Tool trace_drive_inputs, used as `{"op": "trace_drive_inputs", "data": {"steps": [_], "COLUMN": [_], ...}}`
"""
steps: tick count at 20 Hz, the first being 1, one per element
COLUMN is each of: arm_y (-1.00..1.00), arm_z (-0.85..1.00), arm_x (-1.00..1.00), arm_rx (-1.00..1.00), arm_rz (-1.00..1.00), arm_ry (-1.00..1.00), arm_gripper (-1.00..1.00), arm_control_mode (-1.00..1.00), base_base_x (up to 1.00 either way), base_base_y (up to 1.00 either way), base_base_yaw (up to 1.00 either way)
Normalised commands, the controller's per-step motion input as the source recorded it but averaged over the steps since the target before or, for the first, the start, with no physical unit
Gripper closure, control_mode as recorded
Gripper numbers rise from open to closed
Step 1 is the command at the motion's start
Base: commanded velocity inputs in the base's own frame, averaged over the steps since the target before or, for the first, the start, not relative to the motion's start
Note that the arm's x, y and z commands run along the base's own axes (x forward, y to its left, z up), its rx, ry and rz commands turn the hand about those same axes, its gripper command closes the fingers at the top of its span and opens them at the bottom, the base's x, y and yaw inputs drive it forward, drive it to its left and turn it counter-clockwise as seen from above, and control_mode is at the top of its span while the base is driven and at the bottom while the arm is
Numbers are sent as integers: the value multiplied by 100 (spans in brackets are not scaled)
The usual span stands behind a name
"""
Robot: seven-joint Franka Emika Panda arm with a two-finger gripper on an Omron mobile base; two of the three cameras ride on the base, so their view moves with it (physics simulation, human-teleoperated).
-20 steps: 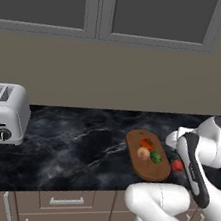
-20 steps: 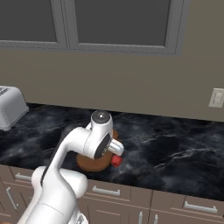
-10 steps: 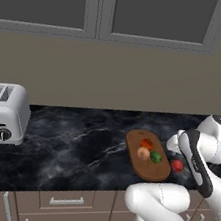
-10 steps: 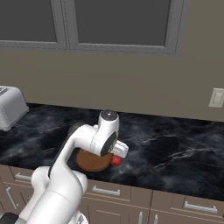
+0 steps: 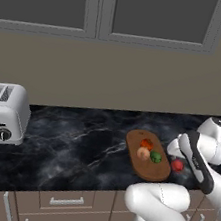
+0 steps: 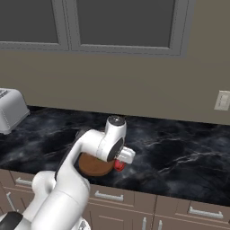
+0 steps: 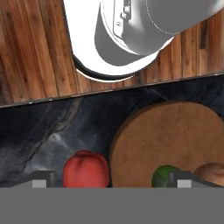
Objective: Place the avocado, onion, tomato, and bell pepper on the cutting board.
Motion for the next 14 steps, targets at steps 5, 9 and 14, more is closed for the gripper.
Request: {"op": "trace_drive_inputs", "data": {"steps": [5, 9, 14], "arm_y": [0, 0, 0], "arm_z": [-26, -16, -7], "arm_x": [0, 0, 7], "arm_rx": [-4, -2, 0], "arm_rz": [8, 8, 9], "arm_ry": [0, 0, 0], "arm_gripper": [-100, -100, -100], "arm_control_mode": [-100, -100, -100], "base_base_x": [0, 0, 0], "base_base_y": [0, 0, 0], "base_base_yaw": [0, 0, 0]}}
